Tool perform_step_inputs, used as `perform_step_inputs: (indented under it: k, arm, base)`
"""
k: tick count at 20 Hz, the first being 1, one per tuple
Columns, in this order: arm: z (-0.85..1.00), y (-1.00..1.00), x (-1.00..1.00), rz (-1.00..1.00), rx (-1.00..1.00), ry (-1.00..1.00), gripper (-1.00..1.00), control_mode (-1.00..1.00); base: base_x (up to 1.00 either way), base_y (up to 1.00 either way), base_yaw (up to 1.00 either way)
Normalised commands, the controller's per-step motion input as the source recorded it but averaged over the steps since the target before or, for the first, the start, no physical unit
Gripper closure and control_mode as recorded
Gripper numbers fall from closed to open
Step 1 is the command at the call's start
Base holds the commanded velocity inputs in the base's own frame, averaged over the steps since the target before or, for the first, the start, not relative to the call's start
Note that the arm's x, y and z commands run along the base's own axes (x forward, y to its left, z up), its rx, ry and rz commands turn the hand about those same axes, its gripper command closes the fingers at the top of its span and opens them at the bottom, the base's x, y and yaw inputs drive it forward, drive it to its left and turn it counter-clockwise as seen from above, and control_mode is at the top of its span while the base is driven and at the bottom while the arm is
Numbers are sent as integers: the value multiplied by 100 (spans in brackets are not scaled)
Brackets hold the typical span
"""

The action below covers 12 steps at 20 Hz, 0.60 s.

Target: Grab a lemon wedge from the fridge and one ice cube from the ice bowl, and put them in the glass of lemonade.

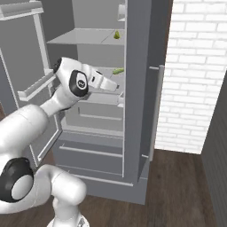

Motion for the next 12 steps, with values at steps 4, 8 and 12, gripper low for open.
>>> perform_step_inputs:
  k: [4,8,12]
  arm:
    - [-31,-43,98,0,0,4,-100,-100]
    - [-32,-33,82,0,-1,12,-100,-100]
    - [-29,-65,34,-8,-5,15,-100,-100]
  base:
    - [0,0,0]
    - [0,0,0]
    - [0,0,0]
